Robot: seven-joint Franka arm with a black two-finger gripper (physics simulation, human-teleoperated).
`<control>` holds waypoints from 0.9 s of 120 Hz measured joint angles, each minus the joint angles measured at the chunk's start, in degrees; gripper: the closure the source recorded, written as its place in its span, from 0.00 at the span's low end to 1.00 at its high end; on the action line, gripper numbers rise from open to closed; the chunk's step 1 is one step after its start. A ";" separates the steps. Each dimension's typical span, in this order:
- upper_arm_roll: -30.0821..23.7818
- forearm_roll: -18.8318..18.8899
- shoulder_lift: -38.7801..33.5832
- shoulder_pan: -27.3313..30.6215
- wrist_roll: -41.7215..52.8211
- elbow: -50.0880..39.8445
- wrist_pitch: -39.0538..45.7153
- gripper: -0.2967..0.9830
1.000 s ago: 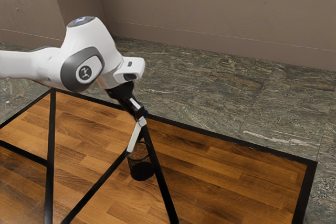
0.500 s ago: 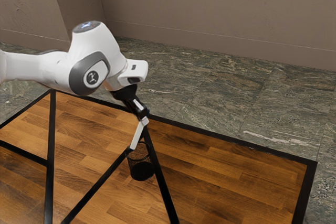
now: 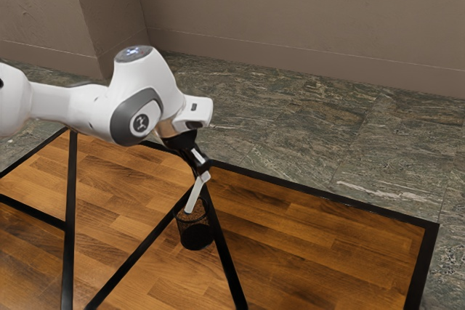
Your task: Put the marker into the pen holder.
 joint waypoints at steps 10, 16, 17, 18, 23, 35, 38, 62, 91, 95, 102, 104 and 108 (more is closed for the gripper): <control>3.21 0.08 0.09 -3.24 0.02 -0.24 0.34 0.85; 3.40 0.11 0.20 -3.44 0.04 -0.31 0.53 0.85; 3.34 0.11 0.23 -3.38 0.04 -0.32 0.56 0.85; 3.25 0.11 0.25 -3.30 0.05 -0.34 0.59 0.85; 2.77 0.12 0.32 -2.84 0.06 -0.39 0.71 0.85; 2.01 0.13 0.44 -2.14 0.09 -0.76 0.87 0.85; 1.91 0.13 0.45 -2.06 0.10 -0.85 0.88 0.85; 2.08 0.14 0.28 -2.42 0.16 -1.30 0.16 0.85; 1.10 -1.02 -0.02 -1.64 1.31 -1.28 -2.42 0.69; 0.86 -1.28 -0.07 -1.43 1.66 -1.28 -2.74 0.65; 0.68 -1.59 -0.14 -1.28 2.23 -1.28 -3.19 0.58; 0.65 -1.66 -0.17 -1.27 2.39 -1.27 -3.29 0.56; 0.62 -1.75 -0.24 -1.26 2.68 -1.27 -3.48 0.53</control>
